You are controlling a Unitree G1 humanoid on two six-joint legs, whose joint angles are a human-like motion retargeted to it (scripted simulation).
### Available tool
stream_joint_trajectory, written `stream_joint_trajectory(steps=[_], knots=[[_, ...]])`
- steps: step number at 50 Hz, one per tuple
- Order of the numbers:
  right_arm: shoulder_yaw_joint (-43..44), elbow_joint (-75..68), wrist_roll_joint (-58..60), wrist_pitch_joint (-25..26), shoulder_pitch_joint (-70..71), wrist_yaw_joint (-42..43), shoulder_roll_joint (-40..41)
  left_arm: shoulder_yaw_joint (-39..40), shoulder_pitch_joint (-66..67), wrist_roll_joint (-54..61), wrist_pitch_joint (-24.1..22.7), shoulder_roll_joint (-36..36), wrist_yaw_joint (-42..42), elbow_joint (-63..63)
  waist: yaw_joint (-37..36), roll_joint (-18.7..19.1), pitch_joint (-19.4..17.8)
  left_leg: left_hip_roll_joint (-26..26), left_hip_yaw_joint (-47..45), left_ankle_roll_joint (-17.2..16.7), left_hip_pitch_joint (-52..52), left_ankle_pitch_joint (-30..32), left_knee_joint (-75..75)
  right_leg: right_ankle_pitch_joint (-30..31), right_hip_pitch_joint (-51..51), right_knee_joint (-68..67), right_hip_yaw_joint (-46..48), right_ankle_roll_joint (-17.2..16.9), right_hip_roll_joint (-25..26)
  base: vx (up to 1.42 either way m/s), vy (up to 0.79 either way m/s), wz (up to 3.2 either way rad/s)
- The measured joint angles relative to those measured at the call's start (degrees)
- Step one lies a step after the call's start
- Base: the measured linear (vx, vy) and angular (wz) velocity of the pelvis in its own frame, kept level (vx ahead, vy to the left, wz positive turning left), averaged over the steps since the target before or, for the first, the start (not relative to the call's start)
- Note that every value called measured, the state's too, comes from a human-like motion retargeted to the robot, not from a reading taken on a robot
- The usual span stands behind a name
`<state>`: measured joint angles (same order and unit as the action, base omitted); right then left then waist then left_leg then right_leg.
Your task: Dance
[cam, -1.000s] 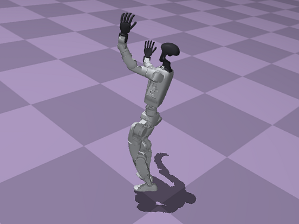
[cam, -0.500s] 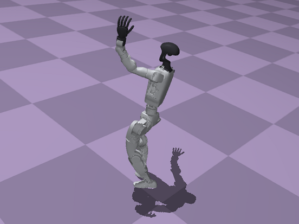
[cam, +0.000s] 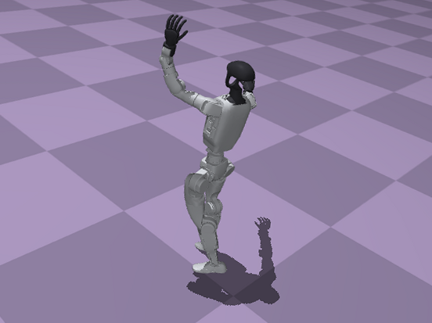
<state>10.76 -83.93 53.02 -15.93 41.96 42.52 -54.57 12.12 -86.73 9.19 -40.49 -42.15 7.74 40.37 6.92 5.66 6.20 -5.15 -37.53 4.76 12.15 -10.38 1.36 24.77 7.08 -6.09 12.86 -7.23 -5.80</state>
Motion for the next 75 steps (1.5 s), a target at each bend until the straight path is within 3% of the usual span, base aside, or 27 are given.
stream_joint_trajectory(steps=[4, 7, 11, 15, 18, 20, 25, 28, 34, 38, 41, 48, 56, 60, 67, 71, 75], knots=[[-4.4, -1.2, 8.9, 3.1, 0.9, -5.8, 1.2, 0.2, 1.0, -0.2, -0.8, 0.4, 0.1, 1.0, 0.0, 0.2, -0.2, -0.3, 0.2, -0.5, 0.6, -0.5, -0.3, 1.5, -0.1, 1.0, -2.4, -0.7, 1.2, 0.06, -0.01, -0.42], [-6.3, 0.7, 16.4, 5.5, 1.0, -17.8, 0.2, 0.1, 1.1, -0.3, -0.6, 0.8, -1.1, 1.6, -0.9, 0.2, -0.2, -0.4, 0.6, -0.8, 0.4, -0.8, -0.3, 1.7, -0.2, 1.5, -3.0, -1.1, 1.4, 0.01, -0.01, -0.06], [-8.5, 6.9, 21.7, 7.1, 2.1, -50.1, -4.7, -0.4, 0.3, 1.4, 0.3, 1.9, -4.6, 1.8, -3.3, 0.4, 0.2, -0.6, 1.6, -1.0, -0.5, -0.5, -0.2, 0.8, 0.0, 1.6, -1.5, -0.8, 0.8, -0.07, -0.04, 0.31], [-7.3, 13.2, 9.8, 10.4, 2.2, -87.9, -11.8, -1.1, -0.7, 4.8, 2.4, 2.6, -10.7, 1.5, -6.1, 0.9, 0.6, -0.6, 2.7, -0.7, -1.4, 0.1, 0.2, -0.9, -0.7, 1.3, 0.7, -1.1, -0.6, -0.06, -0.06, 0.67], [-1.4, 15.1, -6.2, 14.2, 0.6, -99.5, -15.9, -1.2, -1.4, 7.2, 3.1, 2.9, -12.4, 1.0, -7.6, 1.5, 0.6, -0.4, 4.7, -0.3, -2.5, 0.2, 1.1, -2.8, -1.6, 0.8, 3.7, -1.3, -2.1, -0.09, -0.06, 1.00], [6.2, 15.9, -17.9, 12.3, -1.6, -97.6, -17.1, -0.8, -1.7, 8.9, 3.3, 3.3, -13.2, 0.2, -8.8, 1.9, 0.5, -0.4, 6.2, 0.1, -3.4, 0.2, 2.0, -4.6, -2.1, 0.1, 5.9, -1.5, -3.1, -0.09, -0.07, 1.03], [30.1, 17.6, -48.5, -2.0, -8.8, -79.0, -13.9, -0.9, -1.8, 11.7, 3.3, 3.4, -14.1, -1.5, -13.5, 2.6, 0.0, -0.2, 9.2, 0.8, -5.4, 0.2, 4.1, -8.7, -2.8, -3.4, 10.0, -1.8, -5.2, -0.11, -0.04, 0.84], [42.0, 16.6, -71.8, -7.6, -12.6, -78.5, -11.7, -1.2, -1.3, 12.2, 3.2, 3.3, -14.1, -2.1, -17.0, 2.7, -0.1, 0.0, 10.9, 1.2, -6.8, -0.3, 6.0, -11.2, -2.7, -6.5, 11.8, -1.5, -6.4, -0.07, -0.03, 0.64], [66.5, 11.0, -112.6, 0.4, -20.3, -96.1, -8.3, -0.6, -0.1, 13.9, 3.2, 3.3, -14.1, -2.9, -22.3, 1.8, -0.8, 0.4, 14.2, 2.3, -11.5, -3.2, 14.9, -16.7, -1.3, -15.4, 15.7, -0.6, -10.7, -0.04, -0.05, 0.68], [79.8, 8.2, -131.0, 0.2, -27.1, -96.8, -5.2, 0.6, 0.1, 14.3, 3.0, 3.8, -13.8, -3.6, -26.2, 0.8, -2.3, 0.0, 14.9, 2.9, -15.0, -6.6, 22.9, -20.8, 2.3, -25.0, 16.5, 1.1, -15.6, -0.10, -0.03, 0.46], [85.9, 7.9, -138.5, 1.2, -30.2, -95.5, -1.6, 1.4, 0.6, 14.3, 2.6, 3.8, -13.0, -3.9, -28.8, -0.1, -3.4, -0.9, 14.3, 3.4, -17.0, -8.9, 27.8, -23.2, 6.4, -33.0, 14.9, 2.1, -19.4, -0.05, -0.01, 0.22], [94.2, 4.8, -141.1, 4.8, -36.6, -95.0, 4.9, 3.3, 2.3, 14.7, 1.9, 3.6, -11.9, -4.1, -31.3, -3.7, -5.7, -5.4, 13.6, 5.0, -21.1, -13.4, 37.2, -26.5, 14.0, -46.0, 10.2, 1.7, -28.1, 0.00, 0.03, 0.34], [100.6, 1.8, -139.8, 7.2, -43.1, -93.0, 7.0, 2.6, 2.0, 14.8, 1.5, 3.1, -11.4, -4.1, -32.0, -6.7, -6.8, -8.2, 14.1, 5.2, -22.1, -13.6, 38.6, -25.9, 15.8, -49.1, 8.8, 0.3, -32.0, 0.02, -0.01, 0.19], [102.2, 0.8, -135.7, 7.0, -46.9, -90.6, 4.9, 1.6, 1.5, 14.7, 1.6, 2.2, -11.0, -4.2, -32.6, -5.9, -6.3, -6.9, 14.9, 4.5, -20.5, -11.4, 34.2, -24.4, 12.9, -45.1, 10.1, -0.2, -29.2, 0.01, -0.04, -0.11], [101.9, 1.9, -118.6, 7.9, -52.4, -83.3, -1.9, 0.4, -0.3, 13.1, 1.8, 0.9, -9.4, -5.8, -32.8, -1.5, -3.2, -1.7, 18.2, 1.9, -16.5, -3.5, 19.7, -18.8, 3.7, -28.0, 17.1, 0.0, -18.1, -0.07, -0.15, -0.10], [97.9, 5.2, -104.1, 8.4, -55.7, -75.0, -6.1, -0.8, -0.4, 11.9, 2.4, 0.8, -7.0, -6.4, -30.0, 1.6, -1.5, 1.0, 22.0, 0.8, -13.6, 2.4, 10.7, -14.8, -2.0, -16.0, 19.8, 0.0, -11.7, -0.03, -0.16, 0.43], [91.7, 12.6, -88.5, 8.7, -58.3, -63.8, -10.1, -1.0, 0.8, 7.6, 2.9, 0.7, -3.8, -8.1, -24.6, 2.8, -0.8, 1.5, 27.0, -0.5, -12.9, 6.5, 4.9, -13.0, -4.8, -8.4, 20.9, -1.4, -9.6, -0.06, -0.12, 0.95]])
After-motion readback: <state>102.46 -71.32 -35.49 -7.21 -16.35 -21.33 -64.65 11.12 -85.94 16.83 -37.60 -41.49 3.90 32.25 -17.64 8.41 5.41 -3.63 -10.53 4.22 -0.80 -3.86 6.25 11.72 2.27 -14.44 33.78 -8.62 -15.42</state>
